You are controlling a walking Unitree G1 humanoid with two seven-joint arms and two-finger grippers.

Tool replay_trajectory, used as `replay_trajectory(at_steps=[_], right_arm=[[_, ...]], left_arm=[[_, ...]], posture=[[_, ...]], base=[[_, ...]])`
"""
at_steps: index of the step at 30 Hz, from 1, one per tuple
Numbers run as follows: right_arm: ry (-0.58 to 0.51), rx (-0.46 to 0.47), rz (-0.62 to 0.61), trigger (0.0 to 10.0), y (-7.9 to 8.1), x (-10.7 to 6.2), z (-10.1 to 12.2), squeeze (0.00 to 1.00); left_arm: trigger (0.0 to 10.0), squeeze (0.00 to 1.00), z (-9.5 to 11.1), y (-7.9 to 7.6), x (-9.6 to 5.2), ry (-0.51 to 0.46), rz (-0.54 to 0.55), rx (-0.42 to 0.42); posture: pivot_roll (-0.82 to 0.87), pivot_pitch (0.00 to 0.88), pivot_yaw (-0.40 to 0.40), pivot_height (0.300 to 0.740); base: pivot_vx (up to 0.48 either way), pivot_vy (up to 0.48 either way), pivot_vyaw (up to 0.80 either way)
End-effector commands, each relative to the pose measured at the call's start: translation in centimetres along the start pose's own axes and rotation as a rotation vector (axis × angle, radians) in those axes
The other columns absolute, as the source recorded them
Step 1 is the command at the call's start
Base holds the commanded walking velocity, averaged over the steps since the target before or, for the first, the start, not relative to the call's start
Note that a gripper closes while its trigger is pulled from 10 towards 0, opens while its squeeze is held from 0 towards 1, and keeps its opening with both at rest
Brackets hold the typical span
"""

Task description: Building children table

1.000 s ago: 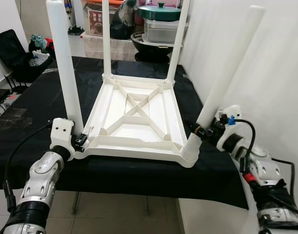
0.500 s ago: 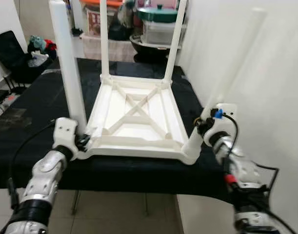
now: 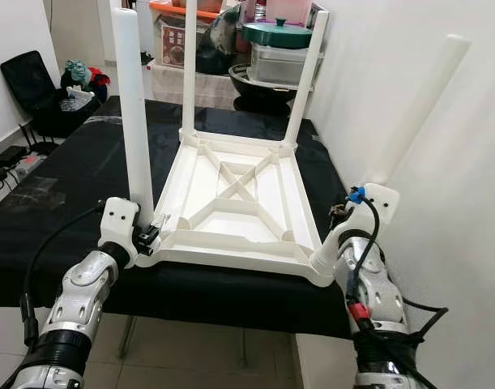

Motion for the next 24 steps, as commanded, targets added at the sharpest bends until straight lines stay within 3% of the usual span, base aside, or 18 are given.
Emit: replay_trajectory(at_steps=[1, 2, 3, 5, 6, 7, 9, 10, 12, 13, 14, 15, 17, 18, 24], right_arm=[[0.079, -0.016, -0.156, 10.0, -5.4, 0.1, -1.9, 0.0], [0.041, -0.044, -0.16, 10.0, -6.0, 0.3, -1.2, 0.0], [0.04, -0.076, -0.158, 10.0, -6.7, 0.4, -1.1, 1.0], [0.04, -0.076, -0.158, 10.0, -6.7, 0.4, -1.1, 1.0], [0.058, -0.113, -0.14, 10.0, -7.5, 0.7, -1.1, 1.0], [0.059, -0.115, -0.081, 10.0, -7.7, 1.0, -0.7, 0.0], [0.038, -0.082, 0.034, 10.0, -7.3, 1.2, 0.1, 0.0], [0.038, -0.082, 0.034, 10.0, -7.3, 1.2, 0.1, 0.0], [-0.018, -0.092, 0.27, 10.0, -6.3, 0.8, 1.6, 0.0], [-0.018, -0.092, 0.27, 10.0, -6.3, 0.8, 1.6, 0.0], [-0.023, -0.175, 0.488, 10.0, -6.0, -0.1, 2.0, 0.0], [-0.014, -0.22, 0.57, 10.0, -5.9, -0.5, 1.9, 0.0], [-0.007, -0.248, 0.616, 10.0, -5.9, -0.8, 1.7, 0.0], [0.027, -0.25, 0.709, 10.0, -6.0, -1.2, 1.4, 0.0], [0.06, -0.272, 0.76, 10.0, -5.8, -1.0, 0.6, 0.0]], left_arm=[[10.0, 0.0, -1.1, 4.7, -1.8, 0.054, 0.185, 0.005], [10.0, 0.0, -1.1, 4.5, -1.8, 0.055, 0.182, 0.004], [10.0, 0.0, -1.1, 4.5, -1.8, 0.055, 0.18, 0.003], [10.0, 0.0, -1.1, 4.5, -1.8, 0.055, 0.18, 0.003], [10.0, 0.0, -1.1, 4.4, -1.7, 0.055, 0.178, 0.001], [10.0, 0.0, -1.1, 4.4, -1.7, 0.054, 0.175, 0.001], [10.0, 0.0, -1.1, 4.4, -1.7, 0.054, 0.172, -0.001], [10.0, 0.0, -1.1, 4.4, -1.7, 0.054, 0.172, -0.001], [10.0, 0.0, -1.1, 4.4, -1.7, 0.055, 0.168, 0.001], [10.0, 0.0, -1.1, 4.4, -1.7, 0.055, 0.168, 0.001], [10.0, 0.0, -1.1, 4.3, -1.6, 0.054, 0.167, 0.001], [10.0, 0.0, -1.1, 4.3, -1.6, 0.054, 0.167, 0.001], [10.0, 0.0, -1.1, 4.3, -1.6, 0.054, 0.167, 0.001], [10.0, 0.0, -1.1, 4.3, -1.6, 0.053, 0.167, 0.0], [10.0, 0.0, -1.1, 4.2, -1.6, 0.052, 0.163, -0.001]], posture=[[0.05, 0.0, -0.11, 0.74], [0.05, 0.0, -0.11, 0.74], [0.05, 0.0, -0.108, 0.74], [0.05, 0.0, -0.108, 0.74], [0.05, 0.0, -0.109, 0.74], [0.05, 0.0, -0.106, 0.74], [0.05, 0.0, -0.104, 0.74], [0.05, 0.0, -0.104, 0.74], [0.04, 0.0, -0.104, 0.74], [0.04, 0.0, -0.104, 0.74], [0.04, 0.0, -0.105, 0.74], [0.04, 0.0, -0.105, 0.74], [0.04, 0.0, -0.105, 0.74], [0.04, 0.0, -0.108, 0.74], [0.06, 0.0, -0.115, 0.74]], base=[[0.0, 0.0, 0.0], [0.0, 0.0, 0.0], [0.0, 0.0, 0.0], [0.0, 0.0, 0.0], [0.0, 0.0, 0.0], [0.0, 0.0, 0.0], [0.0, 0.0, 0.0], [0.0, 0.0, 0.0], [0.0, 0.0, 0.0], [0.0, 0.0, 0.0], [0.0, 0.0, 0.0], [0.0, 0.0, 0.0], [0.0, 0.0, 0.0], [0.0, 0.0, 0.0], [0.0, 0.0, 0.0]])
Point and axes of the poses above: a point about 5 cm out from each wrist's last joint towards the gripper, its own x axis pointing out of the wrist towards the gripper, its own z axis along the axis of the wrist's last joint, y = z × x, the point moved 3 cm from there along x, pointing out of the wrist towards the gripper, and after that the axes turned 3 degrees about -x, right-handed, at the moved point
